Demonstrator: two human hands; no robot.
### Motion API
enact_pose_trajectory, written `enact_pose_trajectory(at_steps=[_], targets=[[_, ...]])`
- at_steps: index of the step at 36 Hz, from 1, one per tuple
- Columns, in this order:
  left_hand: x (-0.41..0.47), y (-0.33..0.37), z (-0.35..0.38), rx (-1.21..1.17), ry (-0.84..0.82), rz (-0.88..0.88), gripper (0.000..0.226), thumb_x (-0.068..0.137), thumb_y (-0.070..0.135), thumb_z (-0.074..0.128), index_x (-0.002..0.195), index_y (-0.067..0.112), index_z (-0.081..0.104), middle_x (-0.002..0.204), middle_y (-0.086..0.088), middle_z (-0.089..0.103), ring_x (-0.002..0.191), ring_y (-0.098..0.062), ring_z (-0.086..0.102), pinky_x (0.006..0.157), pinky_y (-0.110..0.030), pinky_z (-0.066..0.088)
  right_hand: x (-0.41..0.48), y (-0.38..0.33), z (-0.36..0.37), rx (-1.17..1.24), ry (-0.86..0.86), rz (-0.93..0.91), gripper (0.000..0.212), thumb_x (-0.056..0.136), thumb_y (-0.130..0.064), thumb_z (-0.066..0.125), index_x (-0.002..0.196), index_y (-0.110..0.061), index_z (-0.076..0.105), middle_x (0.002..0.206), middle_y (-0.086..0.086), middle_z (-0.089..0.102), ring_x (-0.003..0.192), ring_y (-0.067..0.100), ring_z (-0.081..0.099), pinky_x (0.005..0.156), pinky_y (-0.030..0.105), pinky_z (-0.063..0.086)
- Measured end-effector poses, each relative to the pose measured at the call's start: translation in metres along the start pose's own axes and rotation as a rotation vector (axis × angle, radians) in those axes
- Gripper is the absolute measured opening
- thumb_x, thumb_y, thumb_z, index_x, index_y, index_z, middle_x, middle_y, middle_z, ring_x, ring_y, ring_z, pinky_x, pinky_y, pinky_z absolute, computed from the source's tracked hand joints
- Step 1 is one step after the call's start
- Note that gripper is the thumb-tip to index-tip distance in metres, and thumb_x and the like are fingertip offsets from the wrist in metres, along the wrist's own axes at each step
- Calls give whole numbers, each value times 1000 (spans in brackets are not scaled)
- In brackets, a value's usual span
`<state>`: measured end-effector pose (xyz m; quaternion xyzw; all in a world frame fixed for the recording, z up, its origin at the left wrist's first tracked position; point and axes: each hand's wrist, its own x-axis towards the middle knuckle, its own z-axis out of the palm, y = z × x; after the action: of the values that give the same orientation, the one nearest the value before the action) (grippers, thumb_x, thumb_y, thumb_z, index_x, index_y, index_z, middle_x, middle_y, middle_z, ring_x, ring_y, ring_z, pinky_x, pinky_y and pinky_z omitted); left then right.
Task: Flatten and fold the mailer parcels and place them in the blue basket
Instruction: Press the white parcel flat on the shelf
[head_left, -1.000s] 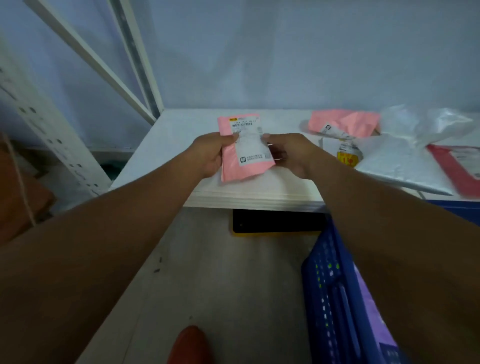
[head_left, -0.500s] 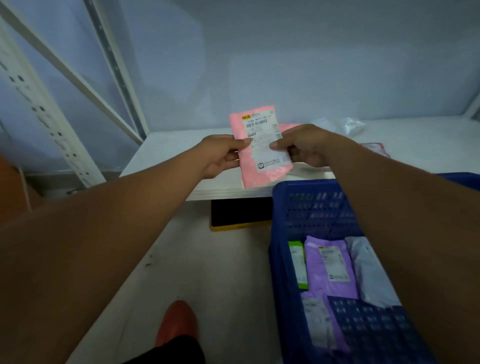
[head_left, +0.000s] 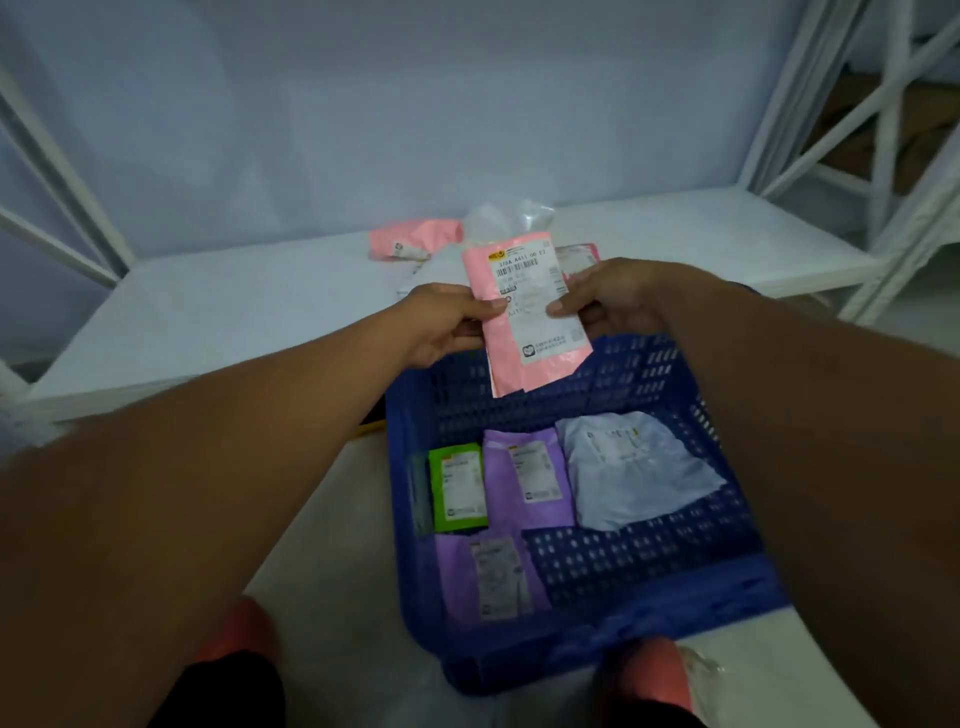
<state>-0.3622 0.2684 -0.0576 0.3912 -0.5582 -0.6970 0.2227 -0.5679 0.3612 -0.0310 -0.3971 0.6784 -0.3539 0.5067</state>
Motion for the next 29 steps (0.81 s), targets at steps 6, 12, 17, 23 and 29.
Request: enact_pose_trajectory(at_steps=[6,12,17,23,29], targets=[[7,-26,41,77,-55,-47,25,86,2,72,110,1,68,107,-10,74,83,-18,73,71,-30,62,-12,55,-21,46,42,61,25,88,-7,70,113,-5,69,106,7,76,96,22,74,81,35,57],[13,-57,47,122,-49,-131,22,87,3,71,109,3,68,105,-9,74,83,-17,73,74,-32,62,-4,95,-13,57,77,84,24,85,-5,73,109,-1,70,105,12,75,97,27,73,89,40,57],[16,-94,46,174,-23,-257,24,87,2,71,111,3,67,107,-10,73,90,-22,71,81,-36,59,4,138,7,70,64,140,21,86,-2,71,107,-1,70,102,11,76,94,24,74,88,39,58],[31,-149,55,231,-22,-426,30,90,4,69,120,2,64,119,-13,69,106,-25,66,88,-37,55,22,179,20,-103,31,310,17,86,-6,74,102,-7,71,104,9,74,90,19,70,88,36,58],[42,-209,55,157,-34,-612,44,95,7,64,137,3,51,134,-11,60,126,-30,56,91,-37,49,49,209,36,-415,-16,490,32,75,-23,87,95,-6,70,96,13,73,91,26,70,83,44,58]])
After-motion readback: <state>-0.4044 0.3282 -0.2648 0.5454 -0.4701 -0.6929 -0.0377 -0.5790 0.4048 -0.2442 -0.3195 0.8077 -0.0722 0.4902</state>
